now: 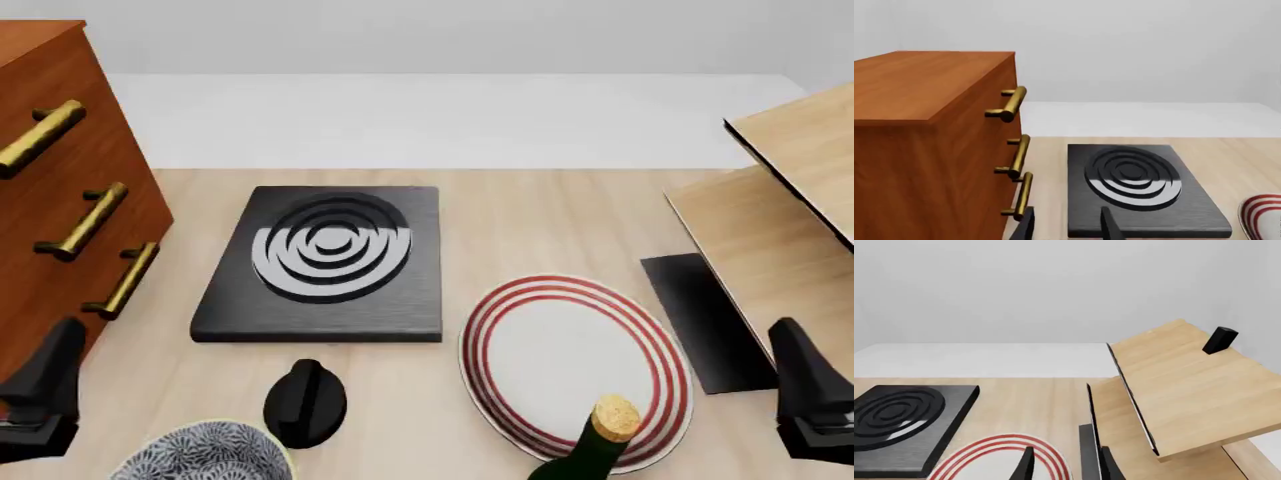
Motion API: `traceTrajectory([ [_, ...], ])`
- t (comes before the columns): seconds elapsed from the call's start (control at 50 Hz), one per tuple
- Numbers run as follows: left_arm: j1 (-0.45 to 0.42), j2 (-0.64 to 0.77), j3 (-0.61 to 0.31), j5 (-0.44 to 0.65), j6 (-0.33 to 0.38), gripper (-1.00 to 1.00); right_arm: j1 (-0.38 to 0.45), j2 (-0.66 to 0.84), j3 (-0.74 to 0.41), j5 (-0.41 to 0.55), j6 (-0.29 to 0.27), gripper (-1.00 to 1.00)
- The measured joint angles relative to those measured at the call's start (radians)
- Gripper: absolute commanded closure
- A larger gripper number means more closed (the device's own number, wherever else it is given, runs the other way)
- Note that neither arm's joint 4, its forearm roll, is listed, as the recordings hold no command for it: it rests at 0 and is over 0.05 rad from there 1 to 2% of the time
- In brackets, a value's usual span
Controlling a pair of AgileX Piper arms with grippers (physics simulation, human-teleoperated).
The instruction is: Pick up the akita bowl and put it on the plate.
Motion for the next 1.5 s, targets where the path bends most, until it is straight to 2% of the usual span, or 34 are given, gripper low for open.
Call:
traceTrajectory([
  [0.34, 0.01, 0.042, -0.003, -0.005, -0.008, -1.0, 0.0, 0.004, -0.002, -0.001, 0.0, -1.0],
  [0.52, -0.002, 0.043, -0.023, 0.05, 0.006, -1.0, 0.0, 0.004, -0.003, -0.001, 0.0, -1.0],
  [0.78, -0.035, 0.019, -0.1, 0.215, 0.043, -1.0, 0.0, 0.005, -0.003, -0.001, 0.0, -1.0],
  [1.1, -0.071, 0.008, -0.279, 0.51, 0.109, -1.0, 0.0, 0.005, -0.003, -0.001, 0.0, -1.0],
  [1.5, -0.129, 0.014, -0.403, 0.772, 0.114, -1.0, 0.0, 0.005, -0.003, -0.001, 0.0, -1.0],
])
